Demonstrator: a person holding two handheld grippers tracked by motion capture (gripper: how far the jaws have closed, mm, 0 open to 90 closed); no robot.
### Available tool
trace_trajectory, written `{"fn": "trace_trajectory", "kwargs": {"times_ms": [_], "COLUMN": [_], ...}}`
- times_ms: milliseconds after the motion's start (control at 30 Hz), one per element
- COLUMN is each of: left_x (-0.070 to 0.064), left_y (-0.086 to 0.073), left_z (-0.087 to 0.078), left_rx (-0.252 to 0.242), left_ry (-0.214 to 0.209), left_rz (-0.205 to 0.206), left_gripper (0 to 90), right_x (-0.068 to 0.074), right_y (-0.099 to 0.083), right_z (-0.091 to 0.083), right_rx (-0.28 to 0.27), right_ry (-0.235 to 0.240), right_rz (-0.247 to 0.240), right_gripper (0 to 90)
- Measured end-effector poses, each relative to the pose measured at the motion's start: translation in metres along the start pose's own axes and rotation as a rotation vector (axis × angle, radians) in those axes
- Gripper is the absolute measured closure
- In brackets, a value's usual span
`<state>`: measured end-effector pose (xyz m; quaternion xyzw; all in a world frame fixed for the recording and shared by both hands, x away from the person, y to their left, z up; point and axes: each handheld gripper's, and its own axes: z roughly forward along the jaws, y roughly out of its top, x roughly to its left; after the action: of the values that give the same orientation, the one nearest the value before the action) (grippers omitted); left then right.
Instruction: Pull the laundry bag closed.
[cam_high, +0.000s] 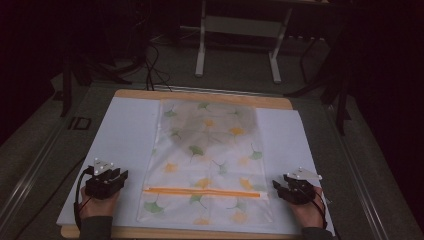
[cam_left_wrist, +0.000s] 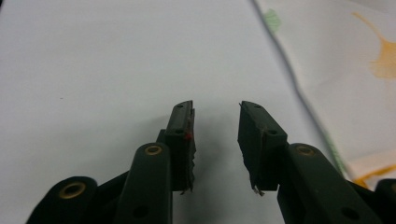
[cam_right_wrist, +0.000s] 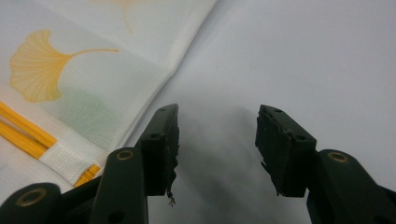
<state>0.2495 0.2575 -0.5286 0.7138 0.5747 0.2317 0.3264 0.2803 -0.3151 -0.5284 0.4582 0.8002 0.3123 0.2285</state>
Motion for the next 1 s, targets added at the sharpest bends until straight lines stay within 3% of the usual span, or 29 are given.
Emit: {"fn": "trace_trajectory", "kwargs": {"times_ms": [167,233,467,1000], "left_x": [-0.002,-0.003,-0.010,-0.003], "left_y": [-0.001,-0.002,0.000,0.001], "left_z": [-0.001,0.001,0.001,0.000], "left_rx": [-0.009,-0.002,-0.003,0.005], "left_ry": [-0.006,-0.056,-0.105,-0.124], "left_rz": [0.034,0.049,0.090,0.070], "left_gripper": [65.9,65.5,65.6,63.6], "right_x": [-0.002,-0.003,-0.003,0.012], "right_y": [-0.002,-0.003,-0.003,0.004], "right_z": [-0.001,-0.002,-0.001,-0.001], "right_rx": [0.003,0.001,0.011,0.012], "right_ry": [0.005,-0.001,-0.004,0.023], "right_rz": [-0.005,-0.002,0.000,-0.047], "right_gripper": [49.1,49.3,49.5,56.8]}}
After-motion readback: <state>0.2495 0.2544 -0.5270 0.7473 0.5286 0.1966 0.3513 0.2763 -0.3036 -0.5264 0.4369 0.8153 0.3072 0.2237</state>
